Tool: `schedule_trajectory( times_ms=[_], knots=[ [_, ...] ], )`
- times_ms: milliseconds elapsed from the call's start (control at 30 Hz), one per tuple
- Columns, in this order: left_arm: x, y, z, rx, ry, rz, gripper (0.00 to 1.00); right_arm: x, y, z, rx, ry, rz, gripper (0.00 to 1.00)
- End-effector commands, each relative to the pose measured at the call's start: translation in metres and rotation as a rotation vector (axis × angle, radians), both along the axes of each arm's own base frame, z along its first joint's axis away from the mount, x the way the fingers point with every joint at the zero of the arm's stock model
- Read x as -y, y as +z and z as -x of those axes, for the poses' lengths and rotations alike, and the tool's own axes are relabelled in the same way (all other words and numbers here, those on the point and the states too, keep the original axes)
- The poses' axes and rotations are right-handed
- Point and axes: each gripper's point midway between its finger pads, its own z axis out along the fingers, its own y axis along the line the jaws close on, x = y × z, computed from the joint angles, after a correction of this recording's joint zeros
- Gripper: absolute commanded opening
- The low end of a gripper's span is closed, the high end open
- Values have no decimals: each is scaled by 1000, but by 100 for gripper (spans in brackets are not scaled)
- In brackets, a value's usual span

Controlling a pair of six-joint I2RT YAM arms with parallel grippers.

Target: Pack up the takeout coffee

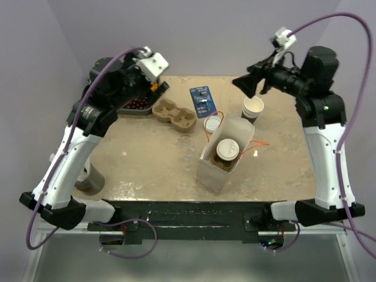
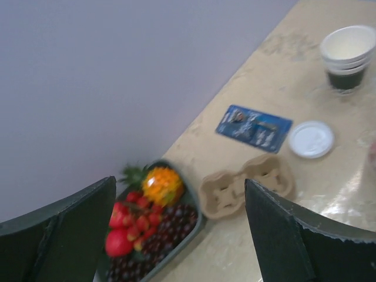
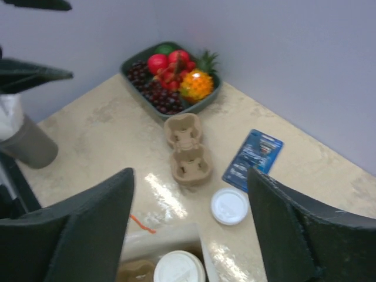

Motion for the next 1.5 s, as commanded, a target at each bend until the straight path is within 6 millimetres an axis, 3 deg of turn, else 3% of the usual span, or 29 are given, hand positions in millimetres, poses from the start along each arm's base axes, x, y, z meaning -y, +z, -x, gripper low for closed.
schedule_trajectory(
  times_ms=[0, 33, 100, 133, 200, 233, 267, 300, 333, 400, 433, 500, 533, 567, 600, 733, 767, 867, 1033, 1333, 1467],
  knots=[
    [-110, 28, 4, 77, 359, 39, 94, -67, 17, 2, 80, 207, 2, 70],
    [-141, 40, 12, 117, 441, 62, 93, -97, 18, 14, 92, 290, 9, 67],
    [-167, 53, 25, 159, 525, 63, 91, -131, 14, 8, 82, 343, 23, 60],
    [-181, 63, 40, 189, 564, 75, 89, -160, 15, 25, 81, 418, 21, 59],
    [-203, 74, 56, 226, 655, 103, 88, -198, 5, 20, 50, 449, 23, 51],
    [-220, 85, 69, 260, 718, 147, 89, -228, -1, 39, 30, 516, 17, 49],
    [-231, 96, 75, 297, 762, 177, 91, -245, -6, 44, 22, 539, 19, 48],
    [-238, 109, 83, 333, 785, 207, 93, -261, -4, 47, 42, 533, 12, 48],
    [-243, 119, 89, 361, 802, 240, 93, -296, -21, 66, 10, 595, 20, 48],
    [-247, 150, 105, 425, 805, 293, 93, -328, -20, 82, 35, 606, 6, 46],
    [-251, 153, 102, 423, 825, 300, 94, -358, -37, 99, -25, 624, 1, 45],
    [-258, 170, 112, 464, 853, 325, 94, -385, -33, 114, -56, 629, -62, 43],
    [-261, 174, 114, 481, 866, 330, 94, -407, -52, 122, -120, 628, -66, 43],
    [-262, 178, 116, 492, 871, 335, 94, -418, -54, 126, -127, 636, -82, 43],
    [-264, 182, 120, 505, 872, 343, 94, -424, -45, 128, -124, 641, -116, 43],
    [-267, 183, 125, 508, 877, 350, 94, -461, -80, 143, -223, 660, -130, 41],
    [-266, 182, 124, 504, 866, 347, 94, -468, -97, 144, -253, 656, -110, 43],
    [-263, 175, 126, 485, 848, 343, 95, -481, -120, 149, -292, 648, -92, 50],
    [-259, 160, 125, 442, 826, 341, 95, -499, -136, 134, -262, 607, -96, 52],
    [-250, 140, 115, 378, 782, 339, 95, -520, -175, 139, -314, 665, -83, 48],
    [-251, 135, 115, 364, 780, 331, 95, -525, -177, 140, -315, 690, -100, 45]
  ],
)
